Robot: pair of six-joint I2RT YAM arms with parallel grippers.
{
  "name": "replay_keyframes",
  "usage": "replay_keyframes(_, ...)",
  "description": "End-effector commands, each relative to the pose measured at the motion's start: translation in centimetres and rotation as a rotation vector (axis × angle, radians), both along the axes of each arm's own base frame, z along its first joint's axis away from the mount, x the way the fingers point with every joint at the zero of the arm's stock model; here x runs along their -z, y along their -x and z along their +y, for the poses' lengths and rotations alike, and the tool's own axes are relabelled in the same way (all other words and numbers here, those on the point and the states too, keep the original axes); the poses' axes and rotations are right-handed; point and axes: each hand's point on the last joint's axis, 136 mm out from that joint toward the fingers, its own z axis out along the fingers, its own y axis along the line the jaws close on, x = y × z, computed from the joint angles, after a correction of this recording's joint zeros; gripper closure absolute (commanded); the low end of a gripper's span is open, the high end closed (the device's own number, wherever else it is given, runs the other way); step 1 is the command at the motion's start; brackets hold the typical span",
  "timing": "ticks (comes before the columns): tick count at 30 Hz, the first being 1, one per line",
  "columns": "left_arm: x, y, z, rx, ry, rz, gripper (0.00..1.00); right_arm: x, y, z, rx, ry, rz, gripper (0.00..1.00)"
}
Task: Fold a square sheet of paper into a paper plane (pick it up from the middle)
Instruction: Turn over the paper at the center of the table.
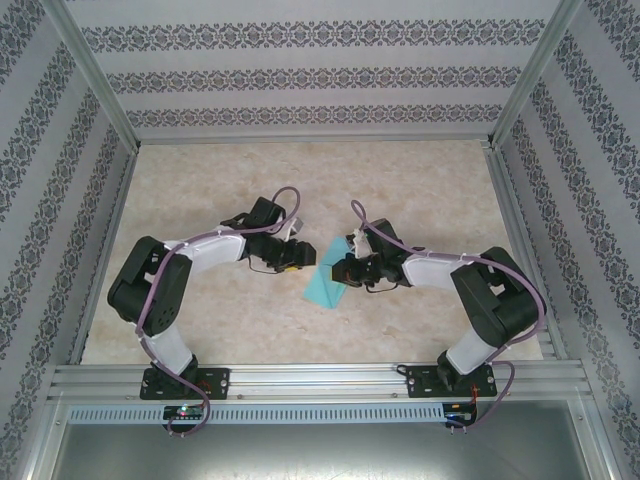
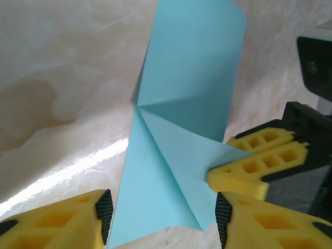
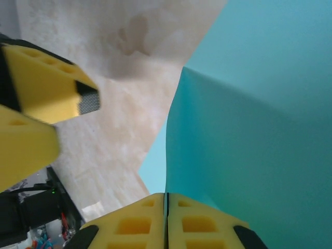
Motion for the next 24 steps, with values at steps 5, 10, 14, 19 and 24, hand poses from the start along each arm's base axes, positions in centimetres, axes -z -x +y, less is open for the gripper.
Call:
replay_keyframes(5,-4.7,-2.1,-0.8,-0.119,0.217,-0.09,0.34,-4.4,-0.7,0.2,0.026,-0.182,-0.059,0.99)
replay_keyframes(10,-6.9,-2.9,-1.4,-0.181,0.338,-0.115,0.29,-7.5,-1.3,0.2,0.038,-0.284,-0.103,1.0)
replay_keyframes(14,-8.1,-3.4,-2.1,-0.193,0.417,-0.107,0.28,-9.6,-1.8,0.2,0.043,-0.344,-0.133,0.99)
replay_keyframes(19,-9.9,-4.0,-3.3,-0.2,0.509,-0.1,0.26,-11.1,-2.0,0.1,0.044,-0.382,-0.155,0.99)
replay_keyframes(24,-11.6,-4.0,-4.7,-0.16,0.534,-0.123,0.25,-11.3,-2.5,-0.2,0.068,-0.406,-0.158,0.99)
